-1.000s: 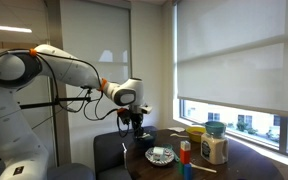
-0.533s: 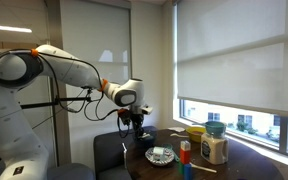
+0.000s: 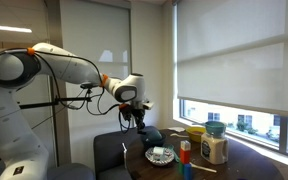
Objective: Put the measuring spoon in the yellow bowl
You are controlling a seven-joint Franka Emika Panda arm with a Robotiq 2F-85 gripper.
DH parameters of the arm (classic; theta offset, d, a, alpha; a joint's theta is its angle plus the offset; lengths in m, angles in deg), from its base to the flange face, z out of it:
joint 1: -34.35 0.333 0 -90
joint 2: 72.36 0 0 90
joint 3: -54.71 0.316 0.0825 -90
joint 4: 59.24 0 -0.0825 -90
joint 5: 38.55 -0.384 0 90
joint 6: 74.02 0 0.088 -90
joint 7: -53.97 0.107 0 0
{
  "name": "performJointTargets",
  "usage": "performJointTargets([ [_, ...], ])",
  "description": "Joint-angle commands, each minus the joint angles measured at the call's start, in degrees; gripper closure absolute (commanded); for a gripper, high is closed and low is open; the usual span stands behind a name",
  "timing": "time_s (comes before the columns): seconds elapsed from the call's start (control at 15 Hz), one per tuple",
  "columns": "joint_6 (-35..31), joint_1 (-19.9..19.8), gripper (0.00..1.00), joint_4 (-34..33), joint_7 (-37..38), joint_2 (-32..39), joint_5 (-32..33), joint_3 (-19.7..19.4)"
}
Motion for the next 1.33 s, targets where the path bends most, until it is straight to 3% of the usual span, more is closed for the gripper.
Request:
performJointTargets([
  [0.0, -1.3, 1.2, 0.98, -2.2, -3.8, -3.4, -6.7, -2.1],
  [0.2, -2.9, 2.0, 0.98, -3.5, -8.9, -5.7, -12.8, -4.9],
  [0.27, -2.5, 0.8, 0.98, -3.1, -5.1, -4.2, -8.5, -2.6],
  [0.4, -2.3, 0.7, 0.92, -3.3, -5.7, -4.9, -8.8, -3.1],
  [0.47, -3.8, 1.1, 0.98, -3.1, -4.8, -3.8, -10.2, -2.7],
  [0.73, -17.1, 2.8, 0.98, -10.3, -0.4, 6.1, -16.6, -1.2],
  [0.93, -23.7, 2.5, 0.98, -18.7, 5.7, 15.6, -15.8, 0.1],
  [1.07, -24.4, 2.1, 0.98, -24.8, 10.5, 21.4, -15.7, 0.1],
  [1.2, -20.9, 1.5, 0.98, -31.3, 14.3, 26.2, -17.7, -0.3],
  [1.27, -23.6, 1.7, 0.92, -23.1, 11.2, 20.4, -15.3, 0.2],
])
